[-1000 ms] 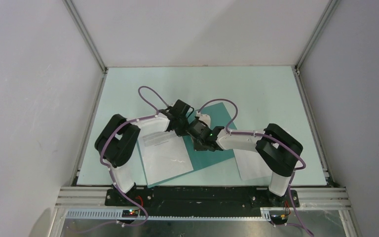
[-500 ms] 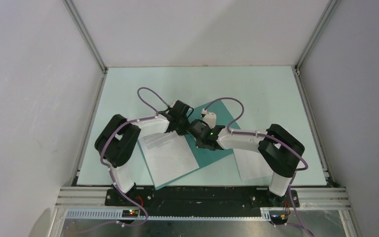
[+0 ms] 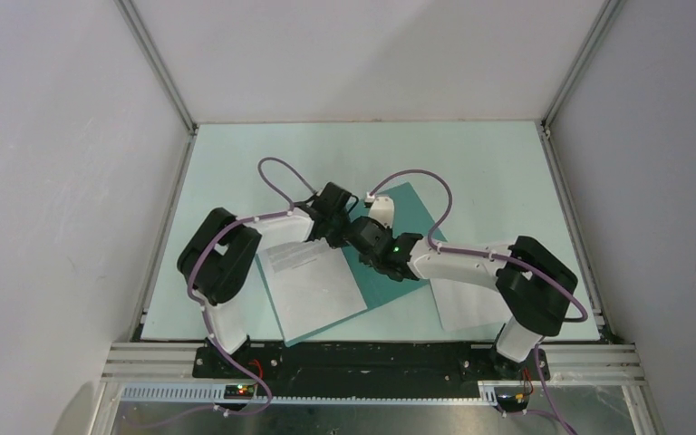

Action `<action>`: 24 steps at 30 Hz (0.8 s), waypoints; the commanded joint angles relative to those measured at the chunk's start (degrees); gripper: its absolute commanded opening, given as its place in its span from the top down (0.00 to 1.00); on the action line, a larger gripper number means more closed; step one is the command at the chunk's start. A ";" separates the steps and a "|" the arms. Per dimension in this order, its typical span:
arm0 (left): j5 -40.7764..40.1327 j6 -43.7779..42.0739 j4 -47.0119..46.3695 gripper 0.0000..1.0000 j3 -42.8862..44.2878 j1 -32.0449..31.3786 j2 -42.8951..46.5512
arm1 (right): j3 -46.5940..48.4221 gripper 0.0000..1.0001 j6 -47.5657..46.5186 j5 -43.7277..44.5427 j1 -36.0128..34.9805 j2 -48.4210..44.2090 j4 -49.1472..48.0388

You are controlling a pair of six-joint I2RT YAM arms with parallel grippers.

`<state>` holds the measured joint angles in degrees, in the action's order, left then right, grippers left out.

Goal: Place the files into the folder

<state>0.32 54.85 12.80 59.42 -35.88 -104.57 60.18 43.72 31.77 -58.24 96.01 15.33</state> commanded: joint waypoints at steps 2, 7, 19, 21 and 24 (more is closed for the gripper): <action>-2.08 -11.64 16.46 1.00 1.93 -1.85 -4.08 | 0.10 0.94 -8.52 -2.63 1.10 -5.80 -2.25; -1.23 -12.30 17.48 1.00 5.21 -2.77 -3.83 | 0.11 0.92 -9.74 -6.59 2.51 -6.51 -2.73; -1.68 -15.69 21.67 0.70 14.22 -1.67 1.74 | -7.35 0.68 -9.80 -23.29 6.69 -14.32 -6.00; -1.50 -16.33 22.14 0.64 15.74 -1.04 2.76 | -9.80 0.67 -9.95 -26.92 6.70 -14.80 -7.89; -1.44 -17.09 22.78 0.58 17.41 0.60 5.02 | -12.84 0.76 -9.32 -32.64 6.18 -14.62 -13.25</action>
<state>-0.19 40.45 33.87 73.41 -37.01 -104.86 50.74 34.26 8.91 -51.77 82.04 9.61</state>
